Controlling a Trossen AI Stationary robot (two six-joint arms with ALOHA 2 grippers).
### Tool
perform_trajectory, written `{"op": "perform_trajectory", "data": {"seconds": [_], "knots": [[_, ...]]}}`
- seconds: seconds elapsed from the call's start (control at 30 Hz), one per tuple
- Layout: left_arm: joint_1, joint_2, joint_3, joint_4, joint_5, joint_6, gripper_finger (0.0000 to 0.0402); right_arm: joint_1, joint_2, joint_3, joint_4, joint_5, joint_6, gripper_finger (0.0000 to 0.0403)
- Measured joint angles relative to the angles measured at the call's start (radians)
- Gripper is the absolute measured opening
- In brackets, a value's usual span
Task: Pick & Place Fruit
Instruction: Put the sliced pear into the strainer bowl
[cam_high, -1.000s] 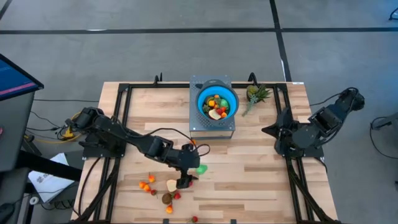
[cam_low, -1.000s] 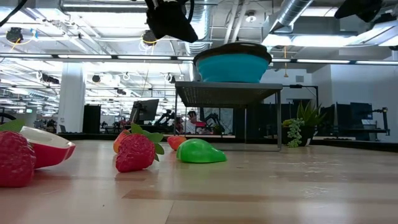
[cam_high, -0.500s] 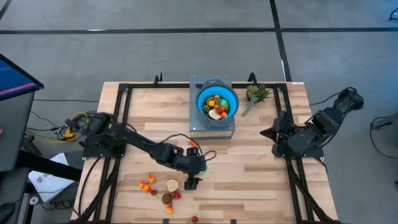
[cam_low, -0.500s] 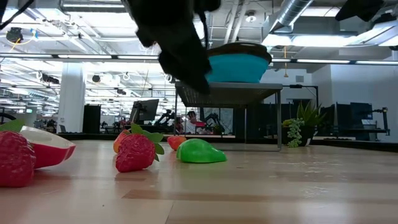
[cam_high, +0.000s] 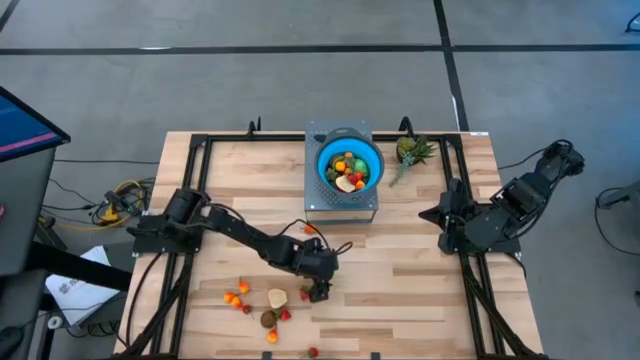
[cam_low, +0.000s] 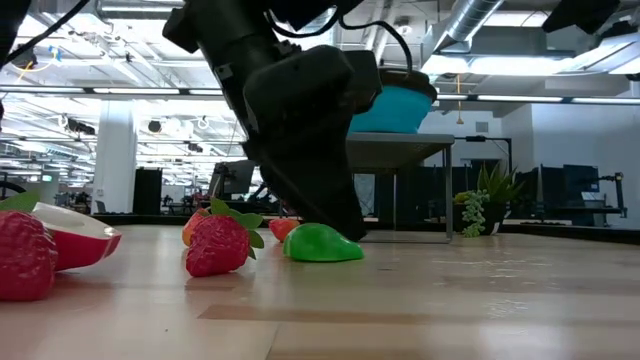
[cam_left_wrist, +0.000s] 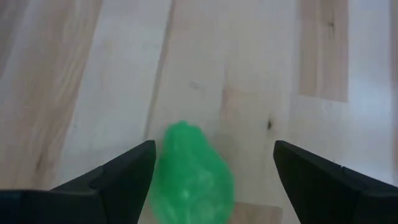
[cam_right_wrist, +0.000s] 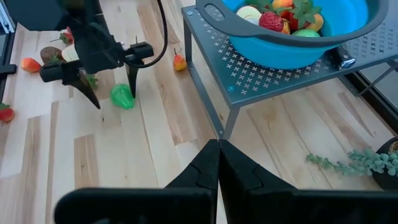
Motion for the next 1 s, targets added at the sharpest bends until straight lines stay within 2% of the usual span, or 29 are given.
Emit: {"op": "perform_trajectory", "data": {"seconds": [0.23,0.7,1.0], "knots": [[0.003,0.002,0.000,0.001,-0.041,0.004,0.0320,0.000,0.000,0.000,-0.002,0.000,0.000,0.0000],[0.003,0.009,0.002,-0.089,-0.040,0.011,0.0319,0.000,0.000,0.000,-0.032,0.000,0.001,0.0000],[0.003,0.009,0.002,-0.092,-0.033,0.010,0.0318,0.000,0.000,0.000,-0.032,0.000,0.001,0.0000]]}}
